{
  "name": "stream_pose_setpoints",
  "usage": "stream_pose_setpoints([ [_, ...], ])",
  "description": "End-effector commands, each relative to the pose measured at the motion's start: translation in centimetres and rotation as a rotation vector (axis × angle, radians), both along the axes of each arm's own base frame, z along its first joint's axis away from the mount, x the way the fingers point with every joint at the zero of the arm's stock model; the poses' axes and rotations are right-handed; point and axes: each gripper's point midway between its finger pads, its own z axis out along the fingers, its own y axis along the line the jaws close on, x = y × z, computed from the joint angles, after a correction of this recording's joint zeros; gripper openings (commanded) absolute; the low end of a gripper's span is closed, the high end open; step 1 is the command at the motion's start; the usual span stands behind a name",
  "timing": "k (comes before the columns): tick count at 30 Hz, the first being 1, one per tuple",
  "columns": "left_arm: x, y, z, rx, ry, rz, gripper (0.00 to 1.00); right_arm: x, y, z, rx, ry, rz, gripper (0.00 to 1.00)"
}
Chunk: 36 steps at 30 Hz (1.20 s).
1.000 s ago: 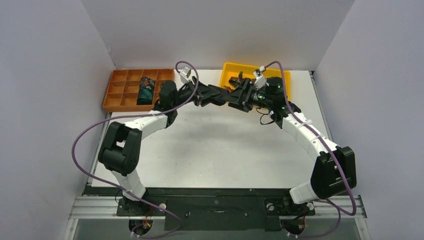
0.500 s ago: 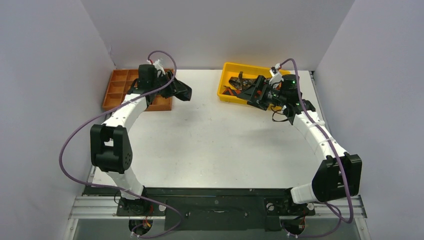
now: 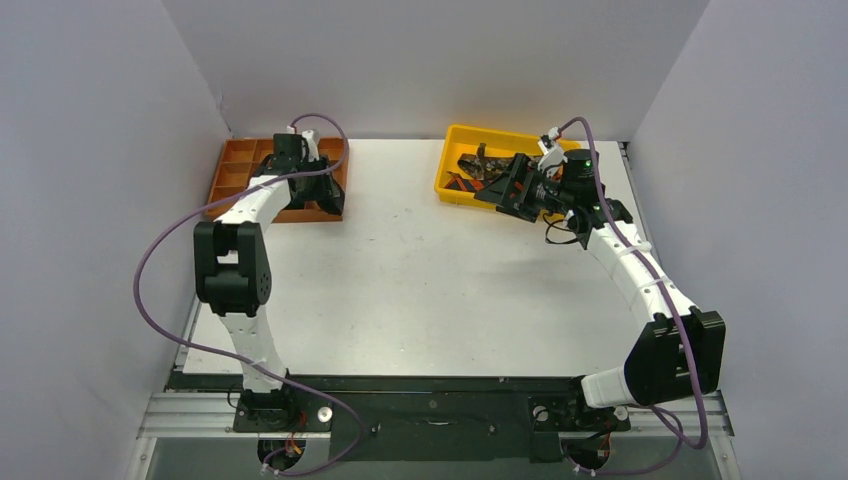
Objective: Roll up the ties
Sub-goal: Place the tie in the storage box.
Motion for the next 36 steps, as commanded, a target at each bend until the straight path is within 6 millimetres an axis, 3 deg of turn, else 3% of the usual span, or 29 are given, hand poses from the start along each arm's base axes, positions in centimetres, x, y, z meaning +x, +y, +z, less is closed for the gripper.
stream_pose_setpoints([
  [1, 3.1, 2.1, 1.6, 0.089, -0.107, 0.024, 0.00, 0.2, -0.3, 2.8, 0.013, -0.085, 0.003, 0.80],
  [7, 3.9, 3.8, -0.9, 0.168, -0.107, 0.052, 0.00, 0.3, -0.5, 2.7, 0.017, -0.079, -0.002, 0.80],
  [14, 5.7, 5.1, -0.9, 0.187, -0.140, 0.084, 0.00, 0.0, -0.4, 2.4, 0.026, -0.061, 0.003, 0.80],
  [23, 4.9, 5.1, -3.3, 0.196, -0.078, 0.087, 0.01, 0.3, -0.5, 2.4, 0.030, -0.059, -0.004, 0.80],
  [26, 4.5, 4.8, -4.0, 0.181, -0.065, 0.077, 0.13, 0.3, -0.5, 2.2, 0.036, -0.051, -0.008, 0.81],
  [29, 4.4, 4.6, -4.5, 0.181, -0.055, 0.071, 0.36, 0.4, -0.5, 2.1, 0.038, -0.046, -0.007, 0.81],
  [31, 4.5, 4.5, -4.7, 0.186, -0.056, 0.068, 0.45, 0.4, -0.4, 2.1, 0.040, -0.044, -0.006, 0.81],
  [36, 4.7, 4.2, -4.4, 0.198, -0.061, 0.057, 0.55, 0.4, -0.4, 2.0, 0.041, -0.041, -0.004, 0.81],
])
